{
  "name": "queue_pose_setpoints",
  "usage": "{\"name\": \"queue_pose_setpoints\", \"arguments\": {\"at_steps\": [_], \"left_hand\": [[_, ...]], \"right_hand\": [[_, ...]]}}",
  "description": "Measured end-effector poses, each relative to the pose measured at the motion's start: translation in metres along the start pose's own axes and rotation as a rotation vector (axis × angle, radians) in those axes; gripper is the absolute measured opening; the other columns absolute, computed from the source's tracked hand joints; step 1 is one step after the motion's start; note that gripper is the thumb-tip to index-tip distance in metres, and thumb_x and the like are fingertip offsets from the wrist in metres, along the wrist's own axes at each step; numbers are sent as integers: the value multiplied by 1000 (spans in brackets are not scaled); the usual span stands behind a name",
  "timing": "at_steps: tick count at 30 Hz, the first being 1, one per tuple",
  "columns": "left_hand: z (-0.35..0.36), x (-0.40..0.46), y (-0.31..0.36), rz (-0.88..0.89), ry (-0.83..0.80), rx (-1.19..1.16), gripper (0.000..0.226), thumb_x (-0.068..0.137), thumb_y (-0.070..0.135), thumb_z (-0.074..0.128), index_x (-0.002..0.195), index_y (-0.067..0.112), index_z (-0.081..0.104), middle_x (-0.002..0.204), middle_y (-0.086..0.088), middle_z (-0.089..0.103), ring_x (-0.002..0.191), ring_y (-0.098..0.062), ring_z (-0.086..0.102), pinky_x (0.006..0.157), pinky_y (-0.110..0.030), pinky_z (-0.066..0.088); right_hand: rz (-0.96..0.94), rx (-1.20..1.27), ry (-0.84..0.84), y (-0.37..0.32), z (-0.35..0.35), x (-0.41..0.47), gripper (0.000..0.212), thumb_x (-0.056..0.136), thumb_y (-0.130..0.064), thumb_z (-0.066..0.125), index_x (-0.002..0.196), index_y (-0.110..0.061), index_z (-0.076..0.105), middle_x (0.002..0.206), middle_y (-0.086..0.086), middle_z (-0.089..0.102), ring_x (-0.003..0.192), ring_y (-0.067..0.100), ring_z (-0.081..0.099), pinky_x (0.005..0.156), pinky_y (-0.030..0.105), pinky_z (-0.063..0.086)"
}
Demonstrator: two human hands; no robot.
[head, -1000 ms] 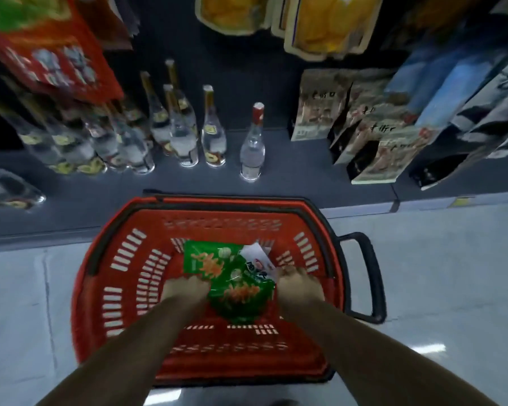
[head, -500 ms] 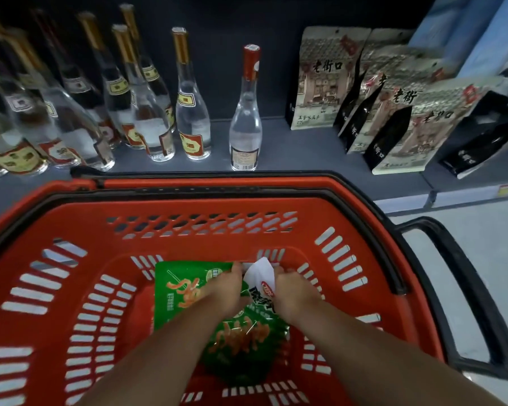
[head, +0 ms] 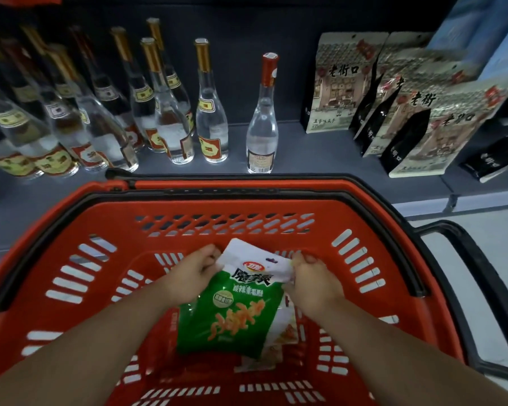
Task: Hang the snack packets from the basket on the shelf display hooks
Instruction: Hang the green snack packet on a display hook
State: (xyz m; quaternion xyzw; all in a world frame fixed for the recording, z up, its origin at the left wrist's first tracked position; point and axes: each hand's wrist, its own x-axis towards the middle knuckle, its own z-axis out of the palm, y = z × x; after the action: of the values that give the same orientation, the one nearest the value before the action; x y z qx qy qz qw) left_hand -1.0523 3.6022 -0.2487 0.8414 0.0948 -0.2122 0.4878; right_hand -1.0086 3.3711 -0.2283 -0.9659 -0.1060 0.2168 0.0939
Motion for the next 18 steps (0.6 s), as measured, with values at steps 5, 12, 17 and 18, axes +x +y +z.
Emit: {"name": "queue_pose_setpoints", "arguments": {"at_steps": [5,12,17,18], "left_hand": [[-20,-22,3,-10,70,-194,6,101,16,44,96,13,47,91,-14,67,83,-23,60,76,-48,51],[-22,-38,-1,-106,181,-491,11,100,17,46,108,19,54,102,3,74,100,-21,65,83,-40,51],[-26,-49,9,-102,171,-462,23,89,27,63,110,21,69,107,3,74,104,-17,67,99,-39,47],[-28,-51,12,-76,190,-455,26,86,30,64,108,18,71,106,2,74,104,-16,68,100,-38,47]], "right_hand": [[67,642,-58,-9,1,9,56,76,-24,80,112,-15,38,106,2,62,96,18,61,78,30,53],[12,977,-266,-16,-5,8,28,80,-3,74,96,-23,61,100,-3,68,88,7,63,93,33,50],[-10,994,-269,-21,-13,3,6,86,-22,70,92,-21,70,100,-2,74,94,12,70,91,30,52],[-20,1009,-255,-23,-16,4,12,87,-23,70,98,-20,71,102,-2,74,96,11,69,92,29,52]]}}
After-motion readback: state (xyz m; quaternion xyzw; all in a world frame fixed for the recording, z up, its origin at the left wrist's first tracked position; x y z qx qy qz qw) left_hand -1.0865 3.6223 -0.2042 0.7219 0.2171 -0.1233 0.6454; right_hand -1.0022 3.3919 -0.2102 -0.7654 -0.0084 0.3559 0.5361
